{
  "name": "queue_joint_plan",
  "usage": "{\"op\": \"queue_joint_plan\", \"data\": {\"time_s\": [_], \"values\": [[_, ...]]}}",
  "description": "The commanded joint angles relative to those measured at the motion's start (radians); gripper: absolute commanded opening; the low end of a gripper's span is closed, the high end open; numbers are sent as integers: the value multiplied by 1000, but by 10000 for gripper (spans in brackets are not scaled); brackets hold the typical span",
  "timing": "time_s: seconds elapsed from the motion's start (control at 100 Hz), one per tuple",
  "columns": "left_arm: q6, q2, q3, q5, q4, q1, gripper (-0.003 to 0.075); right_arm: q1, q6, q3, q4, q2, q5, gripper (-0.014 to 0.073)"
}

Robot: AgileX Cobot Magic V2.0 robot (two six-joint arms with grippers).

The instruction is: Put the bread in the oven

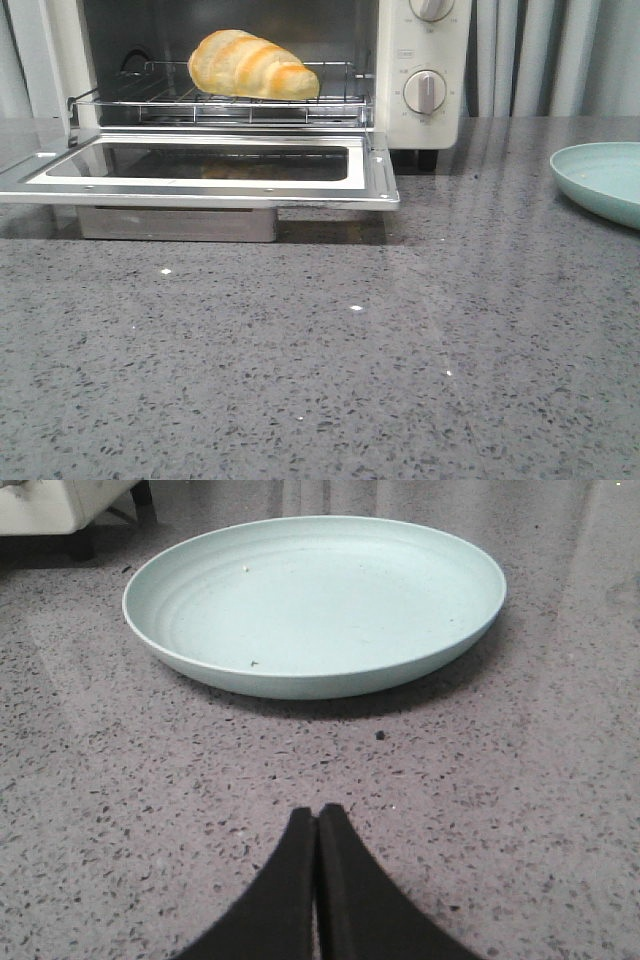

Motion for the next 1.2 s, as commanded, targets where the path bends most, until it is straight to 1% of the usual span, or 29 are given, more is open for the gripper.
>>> {"op": "queue_joint_plan", "data": {"time_s": [0.0, 0.05, 1.19], "values": [[1, -26, 20, -61, -6, -10, -21, -4, -2, 25, -2, -21, -21, -67], [1, -26, 20, -45, -8, -10, -21, -4, -2, 25, -2, -21, -21, -67], [1, -26, 20, -47, -48, -10, -21, -4, -2, 25, -2, -21, -21, -67]]}}
